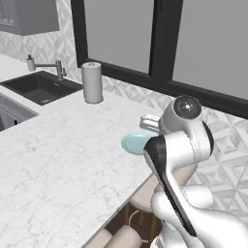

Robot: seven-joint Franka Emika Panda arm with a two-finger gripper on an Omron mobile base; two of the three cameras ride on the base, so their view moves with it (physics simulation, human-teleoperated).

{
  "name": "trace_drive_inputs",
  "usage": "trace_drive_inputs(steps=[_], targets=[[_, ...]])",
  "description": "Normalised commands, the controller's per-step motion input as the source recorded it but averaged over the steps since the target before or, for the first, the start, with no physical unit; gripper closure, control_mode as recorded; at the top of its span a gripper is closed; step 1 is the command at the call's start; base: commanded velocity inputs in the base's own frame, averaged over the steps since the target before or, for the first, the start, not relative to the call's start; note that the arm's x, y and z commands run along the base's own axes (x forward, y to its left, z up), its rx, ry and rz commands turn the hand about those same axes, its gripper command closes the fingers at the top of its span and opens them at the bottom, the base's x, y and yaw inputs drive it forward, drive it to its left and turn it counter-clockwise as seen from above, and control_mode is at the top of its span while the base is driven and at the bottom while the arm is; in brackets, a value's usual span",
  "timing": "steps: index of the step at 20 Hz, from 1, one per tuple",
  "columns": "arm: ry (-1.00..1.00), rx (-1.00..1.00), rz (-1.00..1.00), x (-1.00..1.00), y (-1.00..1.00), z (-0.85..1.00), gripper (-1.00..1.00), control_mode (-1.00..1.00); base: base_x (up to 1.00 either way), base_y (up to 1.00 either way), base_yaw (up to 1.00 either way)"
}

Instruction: Start the toaster. Once the lever pops up, take the bread to the plate on the dining counter.

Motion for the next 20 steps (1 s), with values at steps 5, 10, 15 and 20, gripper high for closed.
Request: trace_drive_inputs(steps=[5, 10, 15, 20], targets=[[-0.18, 0.08, 0.24, 0.47, -0.52, 0.0, 1.0, -1.0, 0.0, 0.0, 0.0], [-0.02, 0.36, 0.22, 0.49, -0.89, 0.0, 1.0, -1.0, 0.0, 0.0, 0.0], [0.07, 0.45, 0.32, 0.35, -0.89, -0.22, 1.0, -1.0, 0.0, 0.0, 0.0], [0.09, 0.3, 0.31, 0.46, -0.22, -0.32, 1.0, -1.0, 0.0, 0.0, 0.0]])
